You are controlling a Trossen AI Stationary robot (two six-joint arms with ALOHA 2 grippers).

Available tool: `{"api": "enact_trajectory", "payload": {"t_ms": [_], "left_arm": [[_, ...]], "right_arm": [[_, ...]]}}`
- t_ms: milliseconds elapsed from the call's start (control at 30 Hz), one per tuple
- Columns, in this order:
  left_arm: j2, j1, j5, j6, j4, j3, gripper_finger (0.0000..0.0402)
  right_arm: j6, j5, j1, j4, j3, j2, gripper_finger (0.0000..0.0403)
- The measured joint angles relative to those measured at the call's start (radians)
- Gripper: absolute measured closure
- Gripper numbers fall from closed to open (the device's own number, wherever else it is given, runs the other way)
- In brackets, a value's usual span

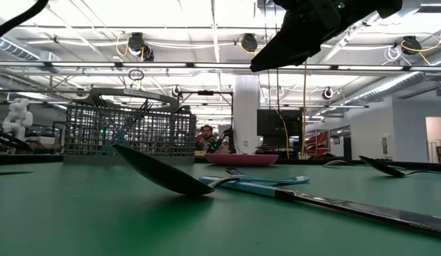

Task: Sort silverware
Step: Put the blue spoon into the gray silverware holder

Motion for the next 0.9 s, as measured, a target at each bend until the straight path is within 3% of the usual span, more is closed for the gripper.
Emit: {"api": "enact_trajectory", "payload": {"t_ms": [167,567,700,900], "left_arm": [[0.001,0.001,-0.002,-0.004,-0.019,0.000,0.0389],[-0.109,-0.001,-0.042,-0.051,-0.183,0.051,0.0389],[-0.175,0.000,-0.130,-0.058,-0.185,0.066,0.0389],[-0.276,0.014,-0.360,-0.059,-0.180,0.079,0.0389]], "right_arm": [[0.000,0.000,0.000,0.000,0.000,0.000,0.0232],[0.000,0.000,0.000,0.000,0.000,0.000,0.0232],[0.000,0.000,0.000,0.000,0.000,0.000,0.0232],[0.000,0.000,0.000,0.006,0.000,0.000,0.0232]]}}
